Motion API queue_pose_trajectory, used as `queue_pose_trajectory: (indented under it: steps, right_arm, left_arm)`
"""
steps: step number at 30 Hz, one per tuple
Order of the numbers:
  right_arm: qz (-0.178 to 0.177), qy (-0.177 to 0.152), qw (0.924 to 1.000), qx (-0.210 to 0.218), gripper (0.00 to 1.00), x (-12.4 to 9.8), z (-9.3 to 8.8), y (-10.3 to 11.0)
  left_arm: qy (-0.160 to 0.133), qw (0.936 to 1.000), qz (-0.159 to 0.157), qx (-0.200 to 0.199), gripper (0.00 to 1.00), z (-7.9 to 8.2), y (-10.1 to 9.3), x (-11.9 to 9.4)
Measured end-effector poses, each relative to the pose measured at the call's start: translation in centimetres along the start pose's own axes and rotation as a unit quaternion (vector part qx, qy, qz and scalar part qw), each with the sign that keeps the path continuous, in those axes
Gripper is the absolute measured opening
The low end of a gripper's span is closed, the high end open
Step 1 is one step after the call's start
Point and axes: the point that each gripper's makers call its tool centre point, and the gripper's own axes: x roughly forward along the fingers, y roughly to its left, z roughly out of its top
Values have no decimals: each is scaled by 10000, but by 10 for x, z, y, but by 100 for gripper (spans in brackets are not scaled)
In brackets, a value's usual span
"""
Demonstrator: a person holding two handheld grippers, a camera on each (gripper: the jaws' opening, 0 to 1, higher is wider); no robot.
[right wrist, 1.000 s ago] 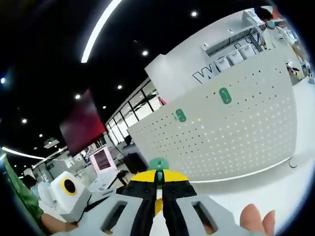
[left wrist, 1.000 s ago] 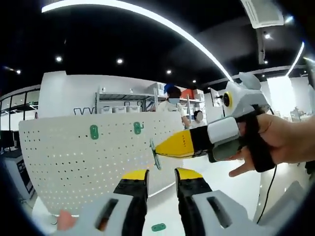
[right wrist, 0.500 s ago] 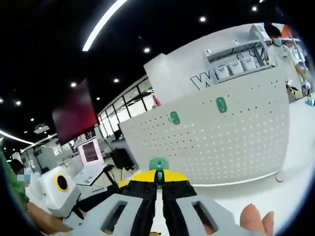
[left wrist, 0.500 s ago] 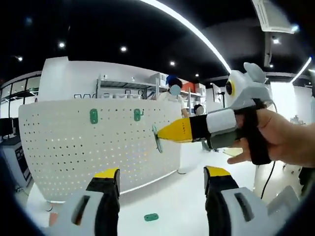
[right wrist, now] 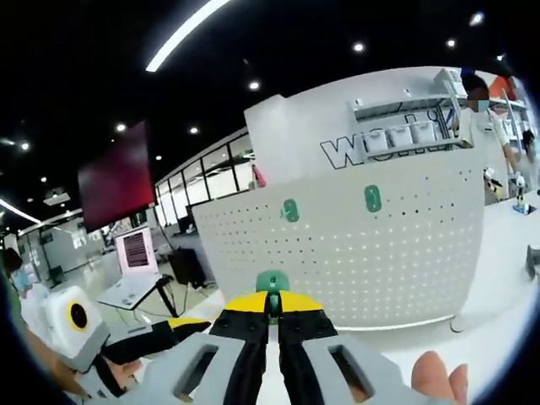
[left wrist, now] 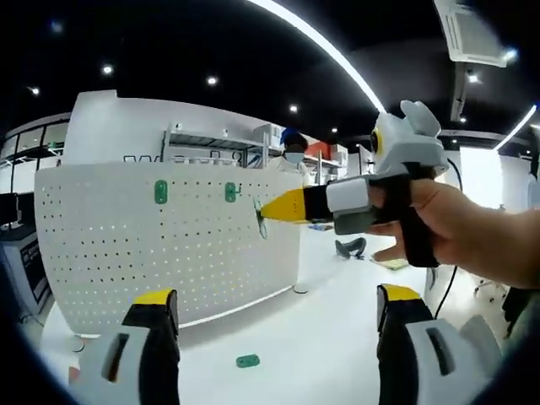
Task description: Insert the hook assembly into the mounting plate slot until the hook locks in place.
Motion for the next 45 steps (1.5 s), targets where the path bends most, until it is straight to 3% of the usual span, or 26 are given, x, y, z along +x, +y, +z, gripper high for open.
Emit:
queue_pose_trajectory:
  steps: [2,4,7,11,13,19,23,27,34,45]
  right_arm:
    - [-9,-9,10000,-7,2,0,0,0]
    - [-22,-2,10000,-28,2,-1,0,-1]
    - [-79,-8,9999,-89,2,-1,-2,-2]
    - [-227,-30,9995,-228,2,4,-10,-9]
    - [-288,-30,9993,-222,2,8,-17,-14]
    - [-765,120,9958,-497,2,22,-38,-37]
    - [-1156,71,9884,-981,2,28,-37,-49]
    - [-1325,-5,9841,-1181,2,38,-34,-51]
    - [-1473,-170,9790,-1401,2,54,-14,-52]
    - [-1741,-668,9698,-1570,2,86,41,-67]
  left_arm:
    - [-42,9990,-397,-196,100,3,-12,-4]
    - [-71,9988,-452,-168,100,6,-11,-9]
    - [134,9976,-678,-74,100,4,-14,-19]
    - [204,9968,-739,-216,100,1,-8,-32]
    - [260,9971,-708,-94,100,-4,-3,-39]
    - [415,9967,-686,-127,100,-15,4,-53]
    - [444,9962,-733,-154,100,-17,6,-57]
    - [438,9958,-790,-156,100,-15,6,-59]
    - [435,9951,-877,-169,100,-15,9,-63]
    - [408,9950,-893,-193,100,-13,15,-62]
